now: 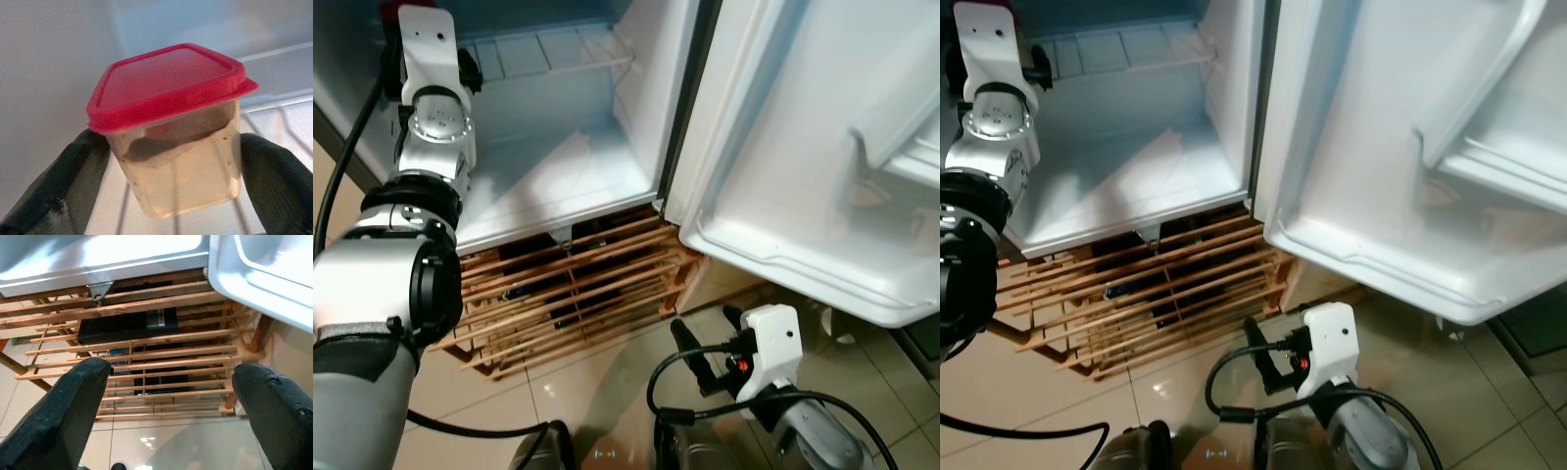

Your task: Restocking fridge

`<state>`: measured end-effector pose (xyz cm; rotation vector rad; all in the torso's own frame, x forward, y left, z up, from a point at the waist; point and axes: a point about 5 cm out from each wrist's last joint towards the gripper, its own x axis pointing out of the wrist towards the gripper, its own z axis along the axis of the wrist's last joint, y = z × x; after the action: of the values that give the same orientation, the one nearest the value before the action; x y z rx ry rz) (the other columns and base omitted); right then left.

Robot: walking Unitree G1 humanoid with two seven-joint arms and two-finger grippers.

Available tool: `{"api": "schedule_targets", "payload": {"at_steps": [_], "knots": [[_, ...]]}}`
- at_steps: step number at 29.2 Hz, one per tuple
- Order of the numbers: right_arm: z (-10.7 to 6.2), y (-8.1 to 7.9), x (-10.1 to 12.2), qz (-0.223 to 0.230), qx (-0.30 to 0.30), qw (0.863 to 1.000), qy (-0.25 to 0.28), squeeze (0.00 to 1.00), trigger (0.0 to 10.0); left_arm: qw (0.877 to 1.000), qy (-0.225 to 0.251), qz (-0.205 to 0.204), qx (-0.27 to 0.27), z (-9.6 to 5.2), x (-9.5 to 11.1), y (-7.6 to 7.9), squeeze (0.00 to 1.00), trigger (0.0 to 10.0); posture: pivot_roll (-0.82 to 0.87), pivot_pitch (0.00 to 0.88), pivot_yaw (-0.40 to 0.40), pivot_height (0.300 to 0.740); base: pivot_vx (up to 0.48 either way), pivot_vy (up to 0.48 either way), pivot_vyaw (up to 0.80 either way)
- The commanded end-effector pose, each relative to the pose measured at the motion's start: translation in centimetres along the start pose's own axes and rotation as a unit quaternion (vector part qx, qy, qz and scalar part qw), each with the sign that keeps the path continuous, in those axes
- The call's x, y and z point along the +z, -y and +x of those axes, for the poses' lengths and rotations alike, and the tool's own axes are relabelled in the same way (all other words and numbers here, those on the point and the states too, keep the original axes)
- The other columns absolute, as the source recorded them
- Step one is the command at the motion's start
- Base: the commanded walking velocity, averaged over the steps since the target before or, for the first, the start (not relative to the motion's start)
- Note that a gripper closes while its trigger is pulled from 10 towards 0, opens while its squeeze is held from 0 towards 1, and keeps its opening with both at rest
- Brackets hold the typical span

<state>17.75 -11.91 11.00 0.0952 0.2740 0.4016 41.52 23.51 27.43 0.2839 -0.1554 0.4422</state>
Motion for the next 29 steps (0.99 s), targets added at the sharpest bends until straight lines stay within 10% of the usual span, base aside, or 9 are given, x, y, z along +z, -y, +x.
{"api": "schedule_targets", "payload": {"at_steps": [1, 28, 29], "knots": [[0.1, 0.1, -0.4, 0.005, -0.001, 1.0, -0.005, 0.0, 10.0, 1.0, 0.018, 0.012, 0.009, 0.1, 0.4, -0.3, 1.0, 10.0, -0.21, 0.136, -0.002, 0.74, 0.0, 0.0, 0.0], [2.2, 1.2, -0.5, -0.018, 0.018, 1.0, -0.002, 0.0, 10.0, 0.998, 0.037, -0.027, -0.043, -3.0, -2.0, 4.0, 1.0, 10.0, -0.16, 0.038, -0.016, 0.74, 0.0, 0.0, 0.0], [2.4, 1.3, -0.4, -0.021, 0.019, 1.0, -0.001, 0.0, 10.0, 0.997, 0.036, -0.029, -0.055, -3.5, -2.2, 4.6, 0.0, 10.0, -0.15, 0.023, -0.016, 0.74, 0.0, 0.0, 0.0]]}}
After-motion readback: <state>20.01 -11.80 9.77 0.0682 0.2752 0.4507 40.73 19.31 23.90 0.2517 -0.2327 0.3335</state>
